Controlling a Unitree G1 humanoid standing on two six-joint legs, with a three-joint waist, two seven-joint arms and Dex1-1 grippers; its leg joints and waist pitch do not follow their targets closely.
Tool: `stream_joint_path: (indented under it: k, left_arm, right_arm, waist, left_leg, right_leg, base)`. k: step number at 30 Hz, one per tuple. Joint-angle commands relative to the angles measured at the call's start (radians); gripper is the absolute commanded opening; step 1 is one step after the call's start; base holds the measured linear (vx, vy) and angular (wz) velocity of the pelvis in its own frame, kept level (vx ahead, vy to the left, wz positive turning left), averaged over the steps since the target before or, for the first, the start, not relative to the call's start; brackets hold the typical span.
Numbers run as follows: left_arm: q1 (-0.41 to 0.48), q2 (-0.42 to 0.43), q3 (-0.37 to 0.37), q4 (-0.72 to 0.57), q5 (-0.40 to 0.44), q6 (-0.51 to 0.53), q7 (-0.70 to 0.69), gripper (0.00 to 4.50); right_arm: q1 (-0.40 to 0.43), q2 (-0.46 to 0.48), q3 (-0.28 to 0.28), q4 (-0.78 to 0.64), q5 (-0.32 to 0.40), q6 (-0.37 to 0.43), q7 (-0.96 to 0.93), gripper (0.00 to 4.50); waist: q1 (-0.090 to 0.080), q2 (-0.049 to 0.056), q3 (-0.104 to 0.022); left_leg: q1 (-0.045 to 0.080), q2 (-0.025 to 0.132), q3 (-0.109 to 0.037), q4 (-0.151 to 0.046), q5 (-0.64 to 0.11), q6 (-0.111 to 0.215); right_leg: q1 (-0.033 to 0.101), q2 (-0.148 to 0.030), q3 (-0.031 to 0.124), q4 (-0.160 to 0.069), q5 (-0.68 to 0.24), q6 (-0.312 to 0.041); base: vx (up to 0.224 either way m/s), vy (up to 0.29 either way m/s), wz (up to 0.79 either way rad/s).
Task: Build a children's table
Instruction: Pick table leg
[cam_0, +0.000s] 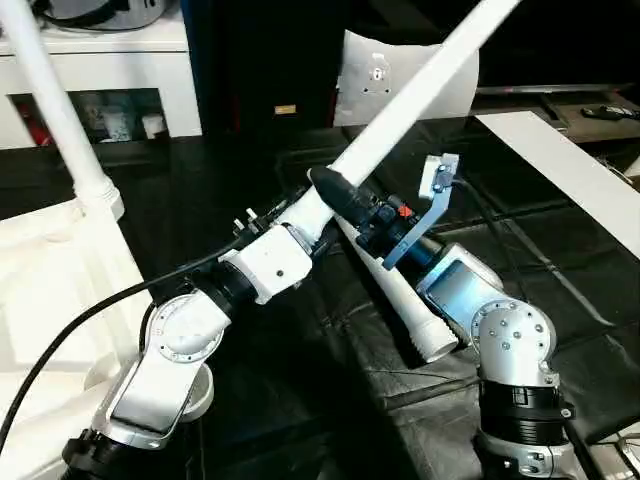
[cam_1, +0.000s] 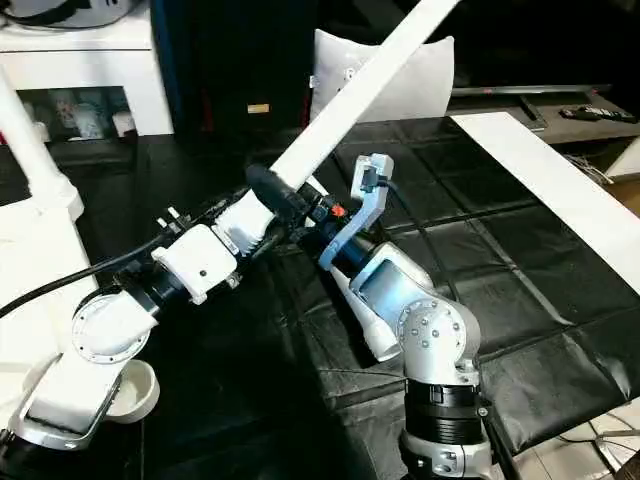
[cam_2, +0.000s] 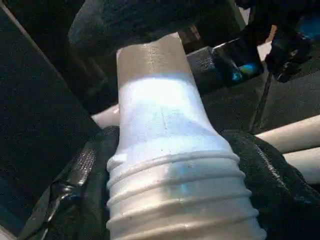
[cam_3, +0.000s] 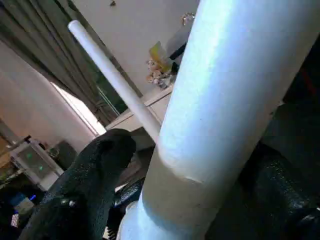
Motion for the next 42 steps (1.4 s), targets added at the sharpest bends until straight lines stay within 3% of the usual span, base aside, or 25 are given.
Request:
stream_joint_path:
  k: [1, 10, 19, 24, 27, 32, 36, 42]
  left_arm:
    - [-0.015, -0.004, -0.016, 0.011, 0.010, -0.014, 0.007, 3.01]
    - [-0.035, 0.012, -0.033, 0.030, 0.052, -0.064, 0.000, 3.01]
    - [-0.048, 0.057, -0.057, 0.040, 0.144, -0.122, 0.002, 3.01]
    - [-0.048, 0.051, -0.049, 0.050, 0.139, -0.127, 0.009, 3.01]
    - [-0.050, 0.052, -0.046, 0.056, 0.140, -0.132, 0.012, 3.01]
    - [-0.055, 0.046, -0.041, 0.063, 0.139, -0.137, 0.014, 3.00]
    - [-0.057, 0.046, -0.040, 0.063, 0.140, -0.137, 0.013, 3.00]
    - [-0.057, 0.045, -0.038, 0.063, 0.144, -0.139, 0.013, 3.00]
  right_arm:
    - [-0.009, -0.008, -0.005, -0.004, 0.021, 0.014, 0.005, 3.18]
    - [0.006, -0.009, 0.008, -0.012, 0.047, 0.038, 0.009, 2.36]
    - [0.009, -0.012, 0.005, -0.004, 0.058, 0.047, 0.006, 1.96]
    - [0.013, -0.009, 0.005, -0.005, 0.064, 0.054, -0.002, 1.94]
    - [0.011, -0.005, 0.001, -0.010, 0.074, 0.056, -0.007, 2.63]
    - [0.005, 0.001, -0.002, -0.002, 0.042, 0.026, -0.033, 3.04]
    - [0.007, 0.001, 0.003, -0.002, 0.036, 0.019, -0.025, 3.06]
    - [0.016, 0.007, 0.008, -0.010, 0.044, 0.014, -0.011, 2.54]
  waist:
    - [-0.005, 0.026, -0.082]
    - [-0.004, 0.025, -0.084]
    - [-0.003, 0.027, -0.085]
    - [-0.003, 0.030, -0.085]
    - [-0.003, 0.029, -0.086]
    - [-0.003, 0.031, -0.086]
    - [-0.003, 0.032, -0.087]
    - [-0.002, 0.033, -0.087]
  left_leg:
    - [0.047, 0.069, -0.034, -0.082, -0.391, -0.146]
    - [0.044, 0.068, -0.035, -0.082, -0.374, -0.143]
    - [0.047, 0.068, -0.033, -0.080, -0.361, -0.142]
    - [0.047, 0.067, -0.034, -0.080, -0.382, -0.149]
    - [0.046, 0.068, -0.035, -0.080, -0.377, -0.146]
    - [0.047, 0.067, -0.034, -0.080, -0.378, -0.146]
    - [0.045, 0.067, -0.034, -0.080, -0.371, -0.143]
    - [0.046, 0.068, -0.035, -0.080, -0.382, -0.140]
  right_leg:
    - [-0.004, -0.089, 0.048, -0.090, -0.226, -0.128]
    - [-0.003, -0.088, 0.048, -0.089, -0.204, -0.127]
    - [-0.004, -0.088, 0.047, -0.085, -0.180, -0.131]
    - [-0.006, -0.089, 0.048, -0.086, -0.197, -0.137]
    - [-0.005, -0.089, 0.048, -0.086, -0.193, -0.138]
    - [-0.006, -0.088, 0.048, -0.086, -0.195, -0.136]
    - [-0.005, -0.088, 0.047, -0.085, -0.187, -0.135]
    - [-0.006, -0.089, 0.048, -0.087, -0.207, -0.135]
  base:
    - [0.000, 0.000, 0.00]
    - [0.000, 0.000, 0.00]
    - [0.000, 0.000, 0.00]
    - [0.000, 0.000, 0.00]
    - [0.000, 0.000, 0.00]
    - [0.000, 0.000, 0.00]
    - [0.000, 0.000, 0.00]
    - [0.000, 0.000, 0.00]
